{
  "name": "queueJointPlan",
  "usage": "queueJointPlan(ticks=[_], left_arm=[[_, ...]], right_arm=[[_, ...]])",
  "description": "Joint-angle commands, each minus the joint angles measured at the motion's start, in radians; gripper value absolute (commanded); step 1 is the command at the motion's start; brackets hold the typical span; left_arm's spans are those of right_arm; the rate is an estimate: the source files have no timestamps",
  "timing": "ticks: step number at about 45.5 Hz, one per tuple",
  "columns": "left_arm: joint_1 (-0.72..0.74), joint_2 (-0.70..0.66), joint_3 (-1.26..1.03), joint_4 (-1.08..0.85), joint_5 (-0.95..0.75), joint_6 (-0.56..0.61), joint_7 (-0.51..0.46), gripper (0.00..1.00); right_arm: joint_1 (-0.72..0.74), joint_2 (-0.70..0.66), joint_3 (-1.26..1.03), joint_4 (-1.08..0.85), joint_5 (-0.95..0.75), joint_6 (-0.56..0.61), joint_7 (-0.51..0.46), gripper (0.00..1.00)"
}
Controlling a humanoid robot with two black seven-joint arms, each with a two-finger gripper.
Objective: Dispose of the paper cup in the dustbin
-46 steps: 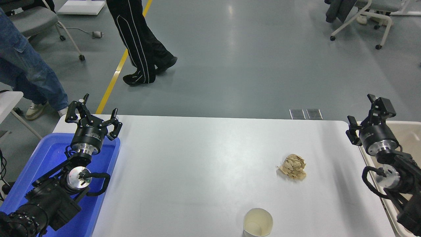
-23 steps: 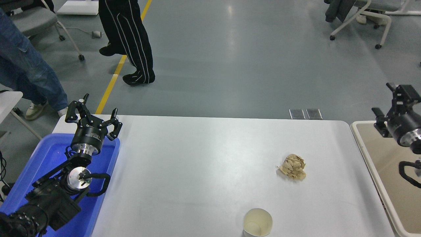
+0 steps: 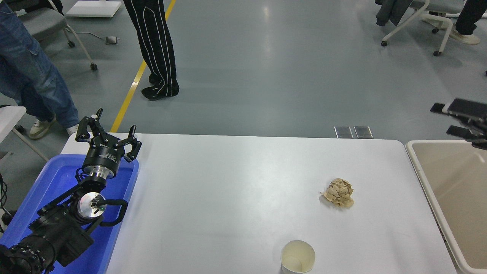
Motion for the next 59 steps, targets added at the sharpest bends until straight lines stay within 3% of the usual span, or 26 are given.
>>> queueJointPlan(ticks=[1, 7, 18, 29, 59], left_arm=[[0.001, 0.000, 0.000, 0.000, 0.000, 0.000, -0.001, 1.00], [0.001, 0.000, 0.000, 0.000, 0.000, 0.000, 0.000, 1.00], [0.001, 0.000, 0.000, 0.000, 0.000, 0.000, 0.000, 1.00], [0.001, 0.000, 0.000, 0.000, 0.000, 0.000, 0.000, 1.00], [0.001, 0.000, 0.000, 0.000, 0.000, 0.000, 0.000, 1.00]], right_arm=[[0.093, -0.098, -0.024, 0.275, -0.298, 0.136, -0.001, 0.99], [0.131, -0.077, -0.026, 0.326, -0.409, 0.193, -0.001, 0.99], [0.158, 0.104, -0.081, 0.308, -0.552, 0.239, -0.003, 0.99], [0.248, 0.287, -0.222, 0.248, -0.533, 0.237, -0.006, 0.99], [0.193, 0.646, -0.287, 0.124, -0.504, 0.236, -0.010, 0.99]])
